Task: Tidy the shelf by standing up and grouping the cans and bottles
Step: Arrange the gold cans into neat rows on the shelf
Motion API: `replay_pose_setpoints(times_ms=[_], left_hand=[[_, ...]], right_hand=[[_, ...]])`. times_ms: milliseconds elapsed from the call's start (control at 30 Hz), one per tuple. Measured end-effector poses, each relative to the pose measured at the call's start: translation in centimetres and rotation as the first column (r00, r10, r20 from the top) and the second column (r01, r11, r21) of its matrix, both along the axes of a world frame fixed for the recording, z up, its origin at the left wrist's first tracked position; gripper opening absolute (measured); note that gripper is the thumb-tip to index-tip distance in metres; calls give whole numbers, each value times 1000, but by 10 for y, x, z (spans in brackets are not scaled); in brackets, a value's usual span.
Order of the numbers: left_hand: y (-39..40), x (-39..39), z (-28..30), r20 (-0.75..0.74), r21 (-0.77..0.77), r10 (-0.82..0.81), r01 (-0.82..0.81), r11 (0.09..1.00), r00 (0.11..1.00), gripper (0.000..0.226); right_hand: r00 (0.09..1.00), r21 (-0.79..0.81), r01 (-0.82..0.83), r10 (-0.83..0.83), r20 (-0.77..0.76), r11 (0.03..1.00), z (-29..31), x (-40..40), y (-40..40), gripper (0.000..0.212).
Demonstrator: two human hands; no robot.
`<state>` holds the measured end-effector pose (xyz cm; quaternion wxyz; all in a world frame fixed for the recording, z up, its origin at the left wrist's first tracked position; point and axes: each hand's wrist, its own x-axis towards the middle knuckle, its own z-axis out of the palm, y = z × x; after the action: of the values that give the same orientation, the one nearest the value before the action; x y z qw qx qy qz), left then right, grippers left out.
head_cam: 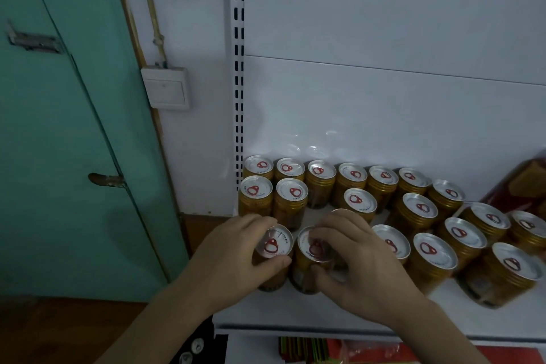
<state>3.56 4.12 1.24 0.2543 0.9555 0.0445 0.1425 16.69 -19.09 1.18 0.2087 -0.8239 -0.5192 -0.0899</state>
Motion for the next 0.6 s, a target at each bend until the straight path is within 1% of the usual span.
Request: replay_pose_setpoints(times_ms=[67,133,267,333,433,600], left_hand=[[2,-4,-3,27,-6,16,-16,1000,1000,68],[3,-9,-8,57,-45,61,-58,997,997,68],[9,-13,-17,119,-137,155,-139,981,981,55],[12,-8,-18,132,-140,173,-155,978,976,51],[15,0,-17,124,-117,182,-167,979,976,53],[17,8,-17,113,-94,182,-172,981,977,49]], right_hand=[[1000,19,12,-13,18,1000,-4,-2,5,50],[999,42,35,-37,35,999,-7,-5,11,52],[992,79,100,-105,74,992,-18,-11,33,58],[984,99,149,-157,88,984,-24,-12,42,58],[972,121,195,-208,110,973,-30,-13,48,58],[945,78,273,-283,166,959,-33,-12,56,58]])
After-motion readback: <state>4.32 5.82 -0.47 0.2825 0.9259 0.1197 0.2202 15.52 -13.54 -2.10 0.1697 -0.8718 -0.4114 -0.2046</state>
